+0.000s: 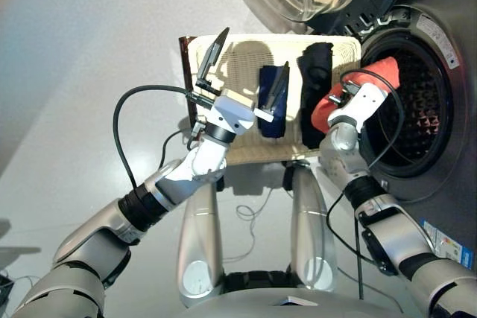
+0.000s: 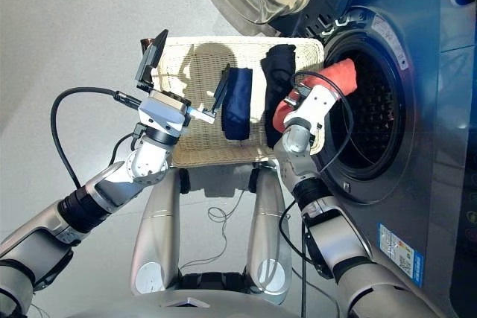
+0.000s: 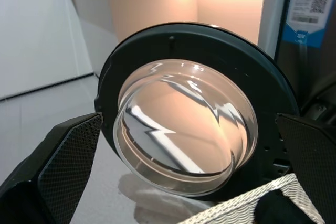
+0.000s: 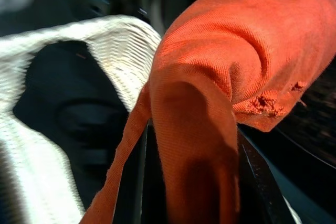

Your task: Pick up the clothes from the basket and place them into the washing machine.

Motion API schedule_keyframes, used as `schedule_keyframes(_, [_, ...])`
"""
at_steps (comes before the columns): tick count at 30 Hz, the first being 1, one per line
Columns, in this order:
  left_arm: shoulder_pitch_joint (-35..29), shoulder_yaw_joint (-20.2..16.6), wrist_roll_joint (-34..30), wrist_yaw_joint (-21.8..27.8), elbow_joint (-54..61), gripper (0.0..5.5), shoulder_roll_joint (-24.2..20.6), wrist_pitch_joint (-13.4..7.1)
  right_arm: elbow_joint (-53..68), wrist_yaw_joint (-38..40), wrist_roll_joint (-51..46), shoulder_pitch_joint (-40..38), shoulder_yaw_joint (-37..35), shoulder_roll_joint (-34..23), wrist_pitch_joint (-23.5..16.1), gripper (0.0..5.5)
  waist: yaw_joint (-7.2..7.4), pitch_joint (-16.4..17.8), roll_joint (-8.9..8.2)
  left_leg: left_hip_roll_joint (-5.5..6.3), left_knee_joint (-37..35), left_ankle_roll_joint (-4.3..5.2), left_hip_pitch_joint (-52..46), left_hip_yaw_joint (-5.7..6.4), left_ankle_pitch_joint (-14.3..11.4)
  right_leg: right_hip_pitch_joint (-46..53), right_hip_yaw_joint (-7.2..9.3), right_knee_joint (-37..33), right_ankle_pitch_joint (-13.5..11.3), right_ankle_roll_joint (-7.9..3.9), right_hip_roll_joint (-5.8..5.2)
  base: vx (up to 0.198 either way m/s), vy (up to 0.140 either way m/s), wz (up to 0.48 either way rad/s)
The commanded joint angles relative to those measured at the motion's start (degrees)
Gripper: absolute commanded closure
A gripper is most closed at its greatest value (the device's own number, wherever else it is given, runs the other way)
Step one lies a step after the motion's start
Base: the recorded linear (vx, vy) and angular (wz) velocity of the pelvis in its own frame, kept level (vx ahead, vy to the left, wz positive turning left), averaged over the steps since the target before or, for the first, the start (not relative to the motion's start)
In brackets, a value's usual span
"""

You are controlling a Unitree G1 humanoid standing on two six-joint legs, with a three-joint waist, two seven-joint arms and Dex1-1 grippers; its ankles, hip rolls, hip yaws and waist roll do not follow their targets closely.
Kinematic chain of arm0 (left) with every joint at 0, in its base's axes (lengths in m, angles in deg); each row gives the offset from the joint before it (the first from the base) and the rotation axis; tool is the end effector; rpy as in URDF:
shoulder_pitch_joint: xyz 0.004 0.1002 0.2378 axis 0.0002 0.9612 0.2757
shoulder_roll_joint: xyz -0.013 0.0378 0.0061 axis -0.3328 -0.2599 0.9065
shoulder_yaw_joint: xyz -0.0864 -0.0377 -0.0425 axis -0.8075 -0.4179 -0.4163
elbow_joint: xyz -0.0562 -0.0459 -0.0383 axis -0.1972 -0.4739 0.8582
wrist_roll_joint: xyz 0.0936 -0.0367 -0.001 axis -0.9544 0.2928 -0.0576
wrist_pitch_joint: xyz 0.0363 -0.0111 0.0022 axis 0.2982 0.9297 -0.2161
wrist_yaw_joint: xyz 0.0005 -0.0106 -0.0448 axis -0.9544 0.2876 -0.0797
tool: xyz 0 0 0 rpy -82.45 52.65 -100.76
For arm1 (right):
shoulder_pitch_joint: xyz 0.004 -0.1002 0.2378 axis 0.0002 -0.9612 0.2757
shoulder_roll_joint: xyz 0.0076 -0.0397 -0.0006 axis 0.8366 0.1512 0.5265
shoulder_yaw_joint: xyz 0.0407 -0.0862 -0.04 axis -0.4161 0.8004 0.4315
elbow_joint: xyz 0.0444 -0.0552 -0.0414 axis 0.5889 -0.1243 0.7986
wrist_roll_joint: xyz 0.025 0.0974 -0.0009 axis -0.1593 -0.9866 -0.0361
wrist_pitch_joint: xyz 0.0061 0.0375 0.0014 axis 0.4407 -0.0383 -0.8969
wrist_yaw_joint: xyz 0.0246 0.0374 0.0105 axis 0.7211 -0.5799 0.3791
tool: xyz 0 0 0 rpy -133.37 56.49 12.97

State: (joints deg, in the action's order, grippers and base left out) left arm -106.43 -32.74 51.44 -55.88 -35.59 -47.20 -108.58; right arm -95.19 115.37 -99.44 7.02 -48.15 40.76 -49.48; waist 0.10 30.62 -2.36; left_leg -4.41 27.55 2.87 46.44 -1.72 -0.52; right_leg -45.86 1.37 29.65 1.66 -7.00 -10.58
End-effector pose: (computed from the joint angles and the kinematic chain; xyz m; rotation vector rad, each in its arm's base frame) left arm 0.2391 0.0856 0.1551 0.2646 -0.8753 -0.3670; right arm 0.3217 -0.1618 0.0888 0.2480 -0.1344 -0.5560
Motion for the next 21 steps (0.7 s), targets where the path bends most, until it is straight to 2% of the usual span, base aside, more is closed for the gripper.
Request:
schedule_keyframes(1, [-1.19,-0.77,1.04,-1.72,9.69,0.0,1.36,-4.68,-0.37,3.97,1.26,3.81,-4.85,-4.45,-2.87,5.5,0.6,-0.82,3.77,3.36,4.22,-2.57,0.71,-0.48,-5.03,-2.54,-1.85,1.89,0.57,2.3,1.84,0.0,0.0,0.0])
schedule_keyframes(7, [-1.73,-0.96,1.35,-2.12,11.09,0.0,0.88,-4.97,-9.13,8.66,3.21,9.94,-7.6,-10.77,-0.43,5.5,0.01,-0.82,4.55,3.4,7.86,-2.6,5.28,-0.14,-5.94,-6.95,-2.24,5.91,1.77,2.59,1.9,0.0,0.0,0.0])
schedule_keyframes(11, [-2.15,-1.31,1.36,-2.94,11.85,0.0,0.26,-4.35,-13.47,10.57,3.3,14.13,-8.27,-15.87,1.44,5.5,-0.15,-0.82,5.06,3.32,10.3,-2.57,9.07,-0.07,-6.5,-10.88,-2.53,8.58,2.26,2.66,2.05,0.0,0.0,0.0])
schedule_keyframes(21, [-1.49,-2.74,1.41,-2.56,13.53,0.0,-0.52,-3.7,-18.55,11.48,6.25,19.77,-6.01,-27.54,5.36,5.5,0.06,-0.82,5.4,3.09,13.22,-2.42,16.03,-0.03,-6.67,-17.75,-2.69,11.59,2.71,2.64,1.99,0.0,0.0,0.0])
